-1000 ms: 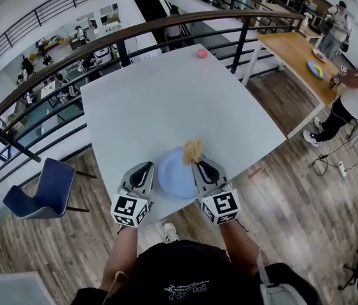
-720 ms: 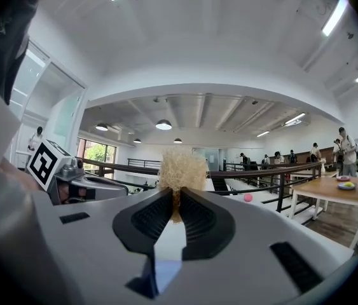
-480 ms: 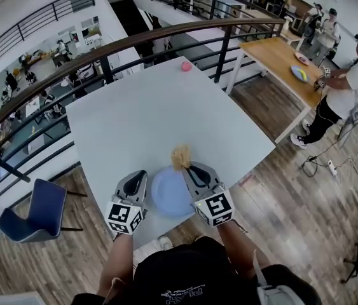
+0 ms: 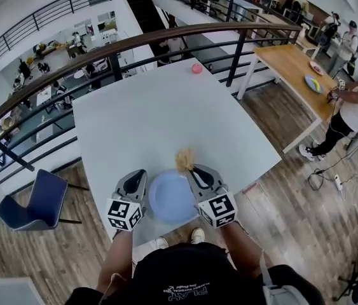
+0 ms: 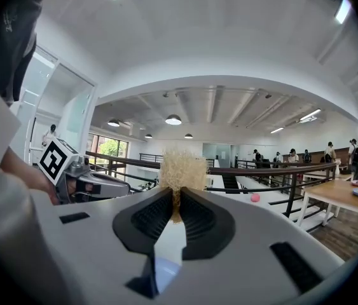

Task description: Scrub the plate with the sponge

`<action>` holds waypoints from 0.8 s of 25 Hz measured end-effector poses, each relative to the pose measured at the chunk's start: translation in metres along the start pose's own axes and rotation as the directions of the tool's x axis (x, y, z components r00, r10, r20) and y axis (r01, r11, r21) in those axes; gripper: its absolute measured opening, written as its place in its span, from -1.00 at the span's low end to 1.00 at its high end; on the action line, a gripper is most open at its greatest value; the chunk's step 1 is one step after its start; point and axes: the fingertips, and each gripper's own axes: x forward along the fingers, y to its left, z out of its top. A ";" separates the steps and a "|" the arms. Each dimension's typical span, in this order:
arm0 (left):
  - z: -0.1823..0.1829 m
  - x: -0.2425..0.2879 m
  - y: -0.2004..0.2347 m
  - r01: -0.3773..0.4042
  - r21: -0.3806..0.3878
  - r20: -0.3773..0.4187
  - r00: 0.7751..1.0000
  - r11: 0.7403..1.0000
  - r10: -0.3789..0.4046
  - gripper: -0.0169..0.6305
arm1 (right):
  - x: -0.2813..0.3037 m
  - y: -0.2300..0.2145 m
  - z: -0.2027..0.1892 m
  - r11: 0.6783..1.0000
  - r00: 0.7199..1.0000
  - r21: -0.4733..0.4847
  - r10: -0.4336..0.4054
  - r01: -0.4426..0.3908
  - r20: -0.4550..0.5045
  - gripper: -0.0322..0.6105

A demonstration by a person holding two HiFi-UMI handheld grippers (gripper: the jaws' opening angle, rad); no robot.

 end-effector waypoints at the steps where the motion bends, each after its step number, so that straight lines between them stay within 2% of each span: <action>1: -0.001 0.002 -0.001 -0.003 -0.001 -0.002 1.000 1.000 0.003 -0.90 | 0.000 -0.002 -0.002 1.000 1.000 0.003 0.002 -0.002 -0.004 -0.76; 11: -0.026 0.008 0.008 -0.039 -0.029 -0.047 0.998 0.999 0.037 -0.89 | 0.011 -0.002 -0.033 0.999 0.998 0.031 0.037 -0.035 -0.058 -0.76; 20: -0.069 0.003 0.016 -0.078 -0.117 -0.137 0.989 0.990 0.061 -0.89 | 0.012 0.000 -0.071 0.998 0.986 0.042 0.058 -0.052 -0.157 -0.76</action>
